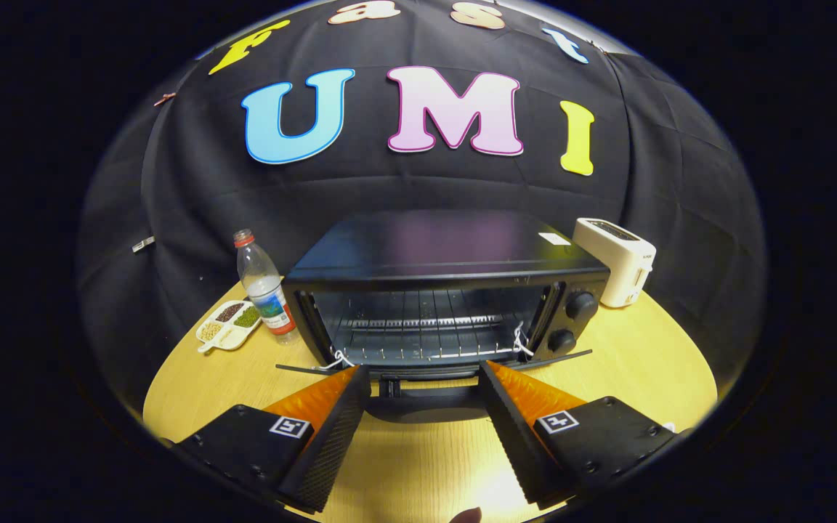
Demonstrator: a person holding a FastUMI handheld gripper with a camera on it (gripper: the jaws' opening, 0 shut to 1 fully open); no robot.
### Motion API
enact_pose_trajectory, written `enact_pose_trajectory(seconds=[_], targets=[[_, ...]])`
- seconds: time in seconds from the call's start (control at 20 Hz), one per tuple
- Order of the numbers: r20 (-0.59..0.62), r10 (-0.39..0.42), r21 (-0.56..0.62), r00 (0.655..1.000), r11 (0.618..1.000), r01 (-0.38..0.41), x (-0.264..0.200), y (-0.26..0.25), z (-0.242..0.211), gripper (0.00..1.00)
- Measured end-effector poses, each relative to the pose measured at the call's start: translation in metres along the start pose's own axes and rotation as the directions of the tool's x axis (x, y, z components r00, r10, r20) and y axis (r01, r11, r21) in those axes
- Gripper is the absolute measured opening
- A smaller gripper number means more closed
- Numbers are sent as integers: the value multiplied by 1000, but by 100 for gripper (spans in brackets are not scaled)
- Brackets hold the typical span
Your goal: Open the toaster oven, put the food inside, and close the toaster oven door.
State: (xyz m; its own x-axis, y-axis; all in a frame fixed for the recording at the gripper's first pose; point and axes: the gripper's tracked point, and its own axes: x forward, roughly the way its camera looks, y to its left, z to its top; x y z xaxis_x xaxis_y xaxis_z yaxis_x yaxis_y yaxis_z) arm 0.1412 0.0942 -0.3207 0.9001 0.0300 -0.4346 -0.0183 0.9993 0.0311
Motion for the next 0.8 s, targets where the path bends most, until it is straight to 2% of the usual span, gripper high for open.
enact_pose_trajectory(seconds=[0.25, 0.5, 0.8], targets=[[-72, -4, -20, 997, 1000, 2, -12, -4, -40, 97], [-218, 2, -16, 976, 1000, -6, -24, -6, -99, 98], [-230, 19, 19, 973, 1000, -14, -66, -21, -103, 97]])
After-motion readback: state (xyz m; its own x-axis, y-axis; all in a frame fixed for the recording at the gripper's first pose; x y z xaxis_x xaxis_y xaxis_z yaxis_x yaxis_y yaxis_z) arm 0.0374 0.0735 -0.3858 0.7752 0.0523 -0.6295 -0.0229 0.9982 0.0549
